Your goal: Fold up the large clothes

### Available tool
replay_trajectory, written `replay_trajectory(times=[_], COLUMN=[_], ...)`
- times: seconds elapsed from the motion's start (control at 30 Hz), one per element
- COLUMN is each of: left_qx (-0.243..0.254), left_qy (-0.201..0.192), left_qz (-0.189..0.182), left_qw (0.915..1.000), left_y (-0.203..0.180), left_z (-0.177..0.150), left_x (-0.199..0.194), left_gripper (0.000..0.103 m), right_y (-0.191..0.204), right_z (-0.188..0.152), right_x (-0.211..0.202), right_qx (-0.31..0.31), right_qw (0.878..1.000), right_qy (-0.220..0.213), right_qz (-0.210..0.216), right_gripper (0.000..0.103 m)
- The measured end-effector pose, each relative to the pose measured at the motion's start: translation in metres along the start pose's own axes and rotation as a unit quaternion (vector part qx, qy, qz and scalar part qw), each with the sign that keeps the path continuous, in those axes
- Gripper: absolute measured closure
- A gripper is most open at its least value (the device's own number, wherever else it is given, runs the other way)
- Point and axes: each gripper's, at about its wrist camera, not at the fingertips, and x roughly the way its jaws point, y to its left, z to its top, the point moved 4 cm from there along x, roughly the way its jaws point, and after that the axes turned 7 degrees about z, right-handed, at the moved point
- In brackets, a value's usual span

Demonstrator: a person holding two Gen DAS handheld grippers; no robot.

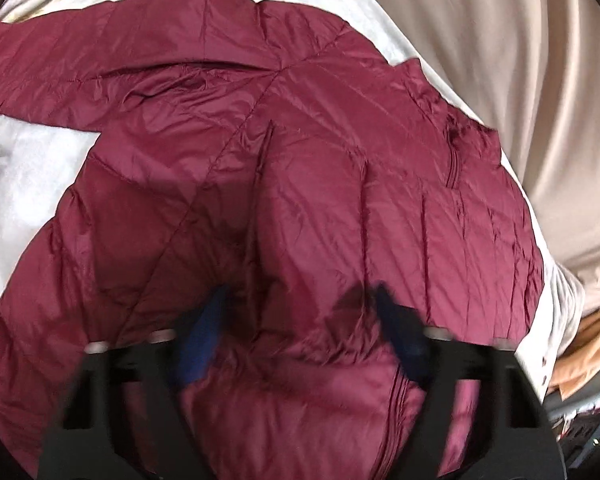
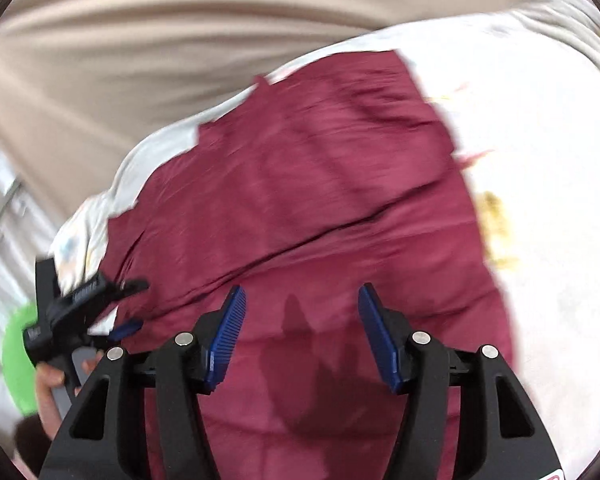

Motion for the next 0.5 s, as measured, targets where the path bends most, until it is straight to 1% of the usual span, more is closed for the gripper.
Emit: replay_trajectory(times=[0.03, 0.07, 0.1, 0.17, 0.2, 0.3, 0.33, 0.37, 0.43, 0.47, 0.5], left_qx=[0.004, 0.013, 0.02, 0.031, 0.036, 0.043, 0.045, 0.049, 0.058, 0.069, 0.077], left_qy=[-0.002, -0.003, -0.006, -0.018, -0.034, -0.077, -0.091, -0.112, -0.133, -0.145, -0.155], left_qz=[-0.006, -0.019, -0.031, -0.038, -0.037, -0.04, -0.042, -0.042, -0.041, -0.034, -0.026], left_qw=[1.0, 0.9997, 0.9993, 0.9986, 0.9981, 0.9953, 0.9939, 0.9916, 0.9886, 0.9864, 0.9846], left_y=[-0.003, -0.008, -0.01, -0.016, -0.019, -0.025, -0.027, -0.031, -0.036, -0.042, -0.046], left_z=[0.001, 0.002, 0.004, 0.015, 0.024, 0.049, 0.059, 0.073, 0.09, 0.101, 0.106], left_x=[0.0, -0.001, -0.004, -0.009, -0.014, -0.034, -0.041, -0.05, -0.057, -0.058, -0.056], left_gripper=[0.068, 0.077, 0.096, 0.098, 0.099, 0.1, 0.1, 0.1, 0.1, 0.1, 0.1], right_y=[-0.008, -0.014, -0.019, -0.037, -0.041, -0.043, -0.043, -0.043, -0.04, -0.038, -0.038], right_z=[0.006, 0.013, 0.021, 0.036, 0.041, 0.06, 0.067, 0.07, 0.077, 0.081, 0.082], right_x=[0.002, 0.003, 0.007, 0.014, 0.017, 0.037, 0.047, 0.052, 0.067, 0.075, 0.078], right_qx=[0.008, 0.018, 0.029, 0.059, 0.07, 0.091, 0.1, 0.106, 0.112, 0.117, 0.124], right_qw=[1.0, 1.0, 0.999, 0.998, 0.997, 0.995, 0.994, 0.994, 0.993, 0.992, 0.99], right_qy=[-0.006, -0.01, -0.014, -0.021, -0.026, -0.034, -0.032, -0.031, -0.025, -0.019, -0.018], right_qz=[-0.004, -0.008, -0.012, -0.005, -0.003, 0.009, 0.021, 0.025, 0.037, 0.047, 0.058], right_gripper=[0.045, 0.045, 0.045, 0.045, 0.045, 0.045, 0.045, 0.045, 0.045, 0.05, 0.071])
